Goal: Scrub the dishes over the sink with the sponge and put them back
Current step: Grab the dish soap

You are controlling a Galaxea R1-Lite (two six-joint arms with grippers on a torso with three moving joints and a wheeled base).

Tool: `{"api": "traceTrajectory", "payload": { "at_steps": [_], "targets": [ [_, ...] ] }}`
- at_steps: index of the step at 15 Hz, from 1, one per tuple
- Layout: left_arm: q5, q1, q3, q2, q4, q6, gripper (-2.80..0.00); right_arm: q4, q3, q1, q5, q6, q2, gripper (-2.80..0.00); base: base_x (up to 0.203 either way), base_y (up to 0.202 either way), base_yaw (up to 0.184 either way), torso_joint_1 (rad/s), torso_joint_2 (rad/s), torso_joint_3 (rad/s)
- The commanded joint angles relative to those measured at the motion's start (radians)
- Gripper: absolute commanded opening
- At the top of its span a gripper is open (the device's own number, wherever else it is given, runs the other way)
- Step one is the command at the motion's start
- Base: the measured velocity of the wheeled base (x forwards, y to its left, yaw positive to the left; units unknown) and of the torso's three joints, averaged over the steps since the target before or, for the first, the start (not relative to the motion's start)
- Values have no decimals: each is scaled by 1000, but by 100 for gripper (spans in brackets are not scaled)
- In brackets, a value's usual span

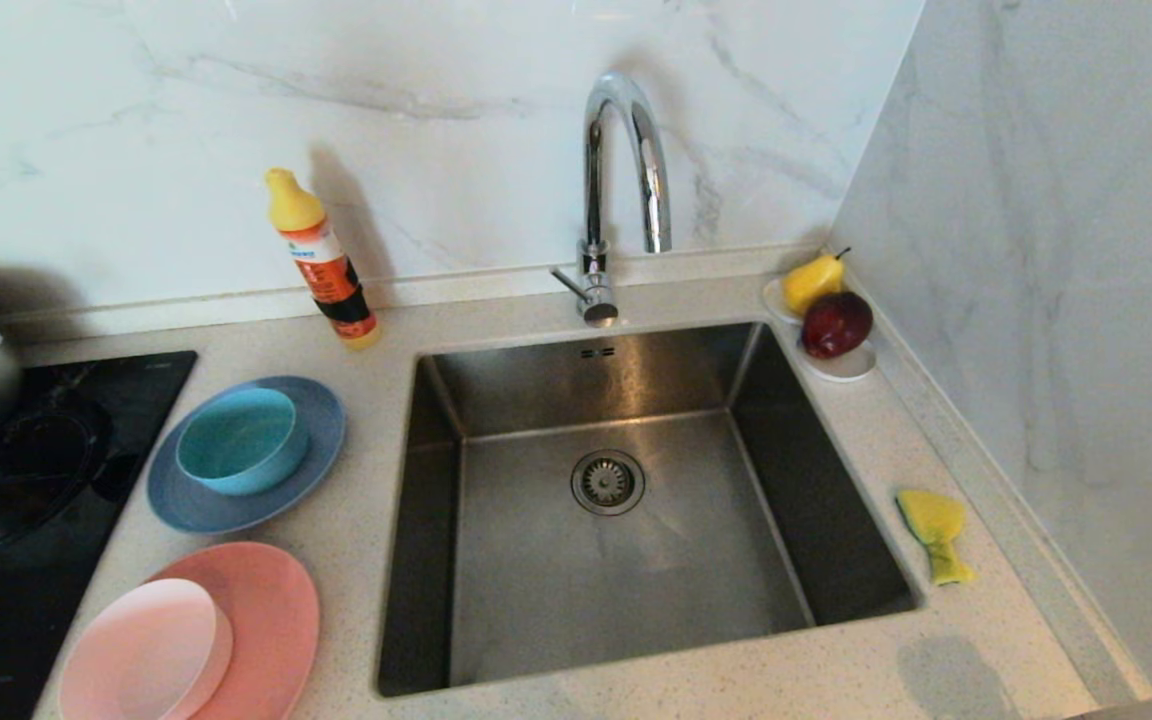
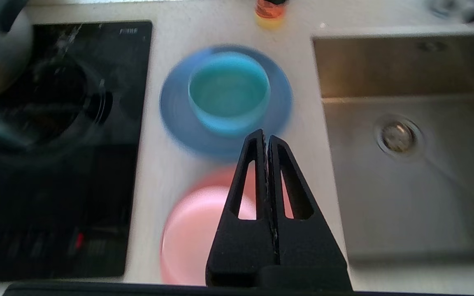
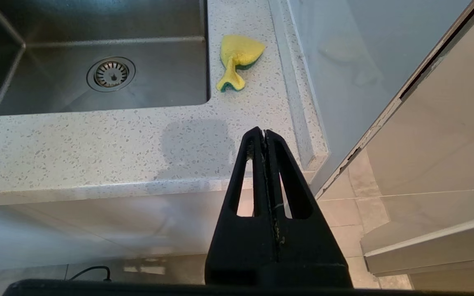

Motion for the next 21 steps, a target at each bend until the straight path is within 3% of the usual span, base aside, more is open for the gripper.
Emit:
{"api": "traceTrajectory", "payload": {
  "at_steps": [1,6,9,10,14,16,21],
  "targets": [
    [20,0,-75,369,-126,-8,-280,0,0,0,0,0,0,-280,0,0,0,0,0,0],
    [54,-11,-100,728,-527,-35,-280,0,0,0,0,0,0,-280,0,0,0,0,0,0],
    [72,-32,-101,829,-654,-41,-280,0,0,0,0,0,0,-280,0,0,0,0,0,0],
    [79,-33,-114,843,-659,-43,0,0,0,0,0,0,0,-280,0,0,0,0,0,0],
    [83,-34,-156,913,-676,-84,0,0,0,0,0,0,0,-280,0,0,0,0,0,0],
    [124,-35,-199,961,-703,-120,0,0,0,0,0,0,0,-280,0,0,0,0,0,0],
    [140,-36,-306,1048,-772,-122,0,0,0,0,0,0,0,-280,0,0,0,0,0,0]
  ]
}}
